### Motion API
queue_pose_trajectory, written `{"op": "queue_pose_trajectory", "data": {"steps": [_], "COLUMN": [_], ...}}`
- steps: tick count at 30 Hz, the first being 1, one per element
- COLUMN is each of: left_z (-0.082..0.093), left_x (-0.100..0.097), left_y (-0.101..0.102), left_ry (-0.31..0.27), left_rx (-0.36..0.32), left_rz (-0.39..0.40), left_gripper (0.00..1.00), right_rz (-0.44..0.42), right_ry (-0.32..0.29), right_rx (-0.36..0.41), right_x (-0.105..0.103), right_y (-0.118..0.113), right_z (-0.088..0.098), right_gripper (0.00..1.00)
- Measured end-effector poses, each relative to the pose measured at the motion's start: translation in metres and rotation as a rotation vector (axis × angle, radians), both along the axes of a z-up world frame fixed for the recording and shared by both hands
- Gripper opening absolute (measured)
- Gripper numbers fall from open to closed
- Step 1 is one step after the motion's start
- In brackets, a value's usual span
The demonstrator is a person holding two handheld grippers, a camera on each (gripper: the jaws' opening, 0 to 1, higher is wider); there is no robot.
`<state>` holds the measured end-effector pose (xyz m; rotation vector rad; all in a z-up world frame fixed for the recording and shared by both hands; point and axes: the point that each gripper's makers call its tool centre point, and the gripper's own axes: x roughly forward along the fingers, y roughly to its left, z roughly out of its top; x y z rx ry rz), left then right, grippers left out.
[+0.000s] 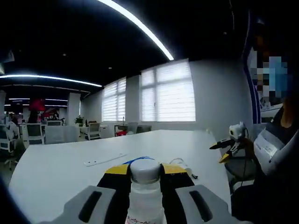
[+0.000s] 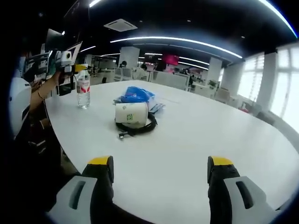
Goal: Arrange the tabletop items into an orderly group along one side of the table until the central work area is clear of visible clutter.
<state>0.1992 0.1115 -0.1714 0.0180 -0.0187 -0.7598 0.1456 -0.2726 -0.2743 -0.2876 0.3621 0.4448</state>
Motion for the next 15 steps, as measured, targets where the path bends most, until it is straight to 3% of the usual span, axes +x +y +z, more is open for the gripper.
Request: {"op": "queue_pose_trajectory", "data": {"steps": [15], "left_z": [0.0018], "left_x": [0.0024], "left_y": [0.0052], "left_ry": [0.025], "left_rx": [0.022], "left_rz": [0.206], "left_gripper": [0.22], "right_rz": [0.01], "right_ry": [0.004], "right_rx": [0.014], "right_x": [0.0037], "right_y": [0.0007], "right_z": [-0.0024], "right_gripper": [0.78]}}
